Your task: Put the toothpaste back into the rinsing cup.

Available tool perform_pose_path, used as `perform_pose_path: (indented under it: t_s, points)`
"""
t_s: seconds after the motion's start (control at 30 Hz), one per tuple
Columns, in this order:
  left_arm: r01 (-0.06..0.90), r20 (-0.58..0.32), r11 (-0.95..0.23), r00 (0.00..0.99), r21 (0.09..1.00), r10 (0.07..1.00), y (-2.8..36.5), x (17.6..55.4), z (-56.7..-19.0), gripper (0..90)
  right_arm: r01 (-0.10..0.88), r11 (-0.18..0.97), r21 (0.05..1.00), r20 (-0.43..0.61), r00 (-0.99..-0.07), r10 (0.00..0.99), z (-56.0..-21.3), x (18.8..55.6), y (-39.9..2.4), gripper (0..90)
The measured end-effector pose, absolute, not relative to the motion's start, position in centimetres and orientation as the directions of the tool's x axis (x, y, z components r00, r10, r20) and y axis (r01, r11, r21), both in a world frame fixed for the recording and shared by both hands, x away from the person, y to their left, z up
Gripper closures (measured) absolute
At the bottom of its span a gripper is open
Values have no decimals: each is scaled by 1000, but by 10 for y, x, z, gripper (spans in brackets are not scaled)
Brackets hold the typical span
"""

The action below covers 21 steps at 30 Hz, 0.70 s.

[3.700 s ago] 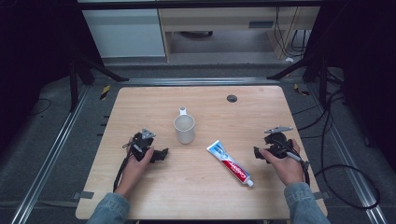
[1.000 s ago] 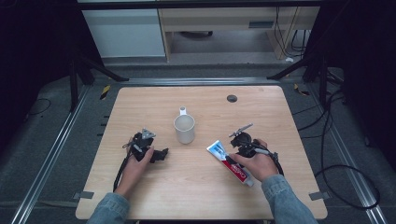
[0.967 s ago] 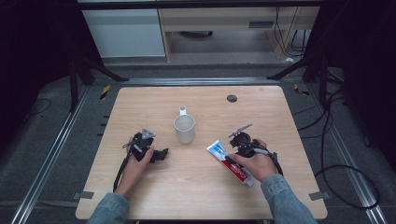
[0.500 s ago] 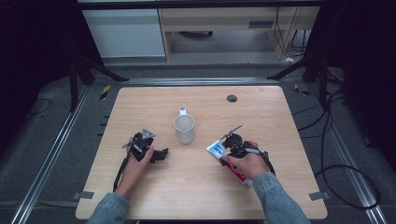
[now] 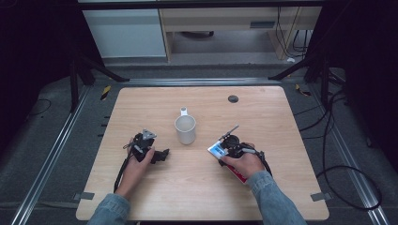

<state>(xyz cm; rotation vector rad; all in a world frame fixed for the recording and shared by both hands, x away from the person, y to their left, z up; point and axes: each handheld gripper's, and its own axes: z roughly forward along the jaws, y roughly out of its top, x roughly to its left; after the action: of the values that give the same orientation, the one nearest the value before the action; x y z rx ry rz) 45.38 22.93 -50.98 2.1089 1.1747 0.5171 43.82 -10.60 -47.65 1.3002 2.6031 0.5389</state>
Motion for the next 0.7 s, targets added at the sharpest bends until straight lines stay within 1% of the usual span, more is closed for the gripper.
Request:
perform_pose_path:
  t_s: [0.27, 0.3, 0.33, 0.37, 0.63, 0.7]
  points:
    - [594, 22, -378, 518, 710, 855, 229, 454, -510, 0, 735, 553, 392, 6, -604, 797, -477, 440, -103, 384]
    - [594, 20, -376, 517, 711, 856, 229, 454, -510, 0, 729, 560, 393, 1, -610, 793, -477, 440, -103, 407]
    - [594, 20, -376, 517, 711, 856, 229, 454, -510, 0, 729, 560, 393, 1, -610, 793, -477, 440, -103, 407]
    - [594, 22, -379, 518, 710, 855, 229, 454, -510, 0, 726, 565, 393, -5, -613, 790, -476, 440, -102, 444]
    - [594, 22, -379, 519, 710, 855, 229, 454, -510, 0, 722, 575, 385, -11, -620, 785, -476, 440, -101, 473]
    - [594, 23, -379, 518, 709, 855, 229, 454, -510, 0, 717, 584, 381, -13, -627, 779, -475, 441, -101, 492]
